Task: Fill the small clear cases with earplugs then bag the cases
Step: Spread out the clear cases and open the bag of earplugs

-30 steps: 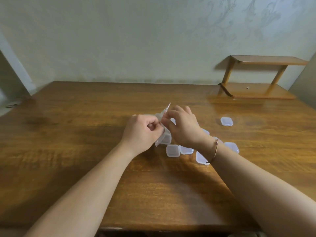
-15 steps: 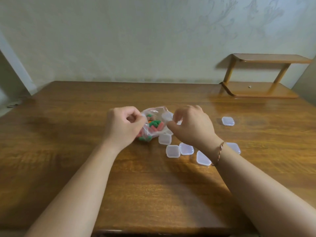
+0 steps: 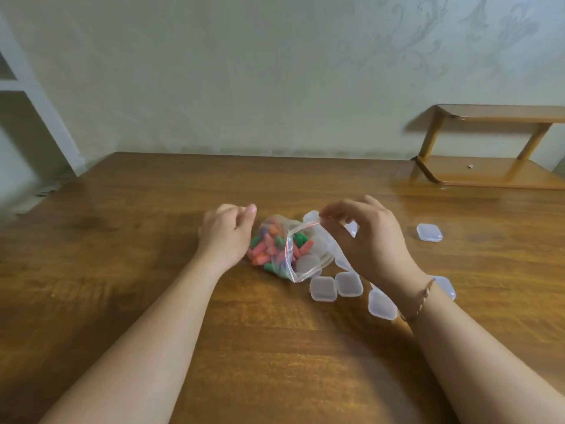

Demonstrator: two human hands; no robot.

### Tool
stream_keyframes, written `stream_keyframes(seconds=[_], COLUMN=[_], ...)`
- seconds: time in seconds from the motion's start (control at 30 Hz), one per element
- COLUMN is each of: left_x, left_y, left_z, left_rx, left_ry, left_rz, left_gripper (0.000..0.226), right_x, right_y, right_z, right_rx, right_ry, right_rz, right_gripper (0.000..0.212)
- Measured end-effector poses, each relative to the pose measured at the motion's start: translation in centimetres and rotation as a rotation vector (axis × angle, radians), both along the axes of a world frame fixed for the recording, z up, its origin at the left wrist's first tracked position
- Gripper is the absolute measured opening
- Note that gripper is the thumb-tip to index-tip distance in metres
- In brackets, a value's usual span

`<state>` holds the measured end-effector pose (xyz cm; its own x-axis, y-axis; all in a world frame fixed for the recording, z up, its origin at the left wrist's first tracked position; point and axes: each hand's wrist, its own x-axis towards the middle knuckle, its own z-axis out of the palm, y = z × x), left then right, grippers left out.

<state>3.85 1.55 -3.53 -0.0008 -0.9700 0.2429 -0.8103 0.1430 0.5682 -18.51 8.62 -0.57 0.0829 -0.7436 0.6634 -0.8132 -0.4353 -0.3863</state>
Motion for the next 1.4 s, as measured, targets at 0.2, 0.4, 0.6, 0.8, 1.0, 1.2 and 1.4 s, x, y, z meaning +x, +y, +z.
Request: stream_keyframes(seconds=[0.2, 0.4, 0.6, 0.8, 1.0, 1.2, 1.4], left_x=[-1.9, -0.8, 1.1, 2.8, 3.1, 2.8, 2.0], left_y=[0.0, 1.3, 1.3, 1.5, 1.3, 0.8, 0.0], left_z=[0.1, 1.7, 2.8, 3.9, 3.9, 3.4, 2.0], left_rx=[0.116, 0.279, 0.320, 0.263, 0.177, 0.015, -0.012], left_ry=[-0.100, 0.635, 0.980, 1.140, 1.113, 1.028, 0.825], left_rz=[-0.171, -0.219, -0.167, -0.299, -0.219, -0.210, 0.016], left_gripper=[0.045, 0.013, 0.012, 0.021, 0.023, 0.020, 0.015], right_x=[-0.1, -0.5, -0.3, 0.2, 0.7, 1.0, 0.2], right_y=[-0.2, 0.1, -0.1, 0.1, 0.3, 0.5, 0.6], right_z=[-0.1, 0.0, -0.2, -0.4, -0.9, -0.8, -0.6], right_rx=[-0.043, -0.151, -0.197, -0.232, -0.205, -0.171, 0.233], right_ry=[0.057, -0.001, -0.042, -0.153, -0.194, -0.190, 0.020], right_rz=[0.105, 0.116, 0.102, 0.105, 0.138, 0.141, 0.140], right_gripper=[0.010, 0.011, 0.007, 0.012, 0.014, 0.012, 0.046])
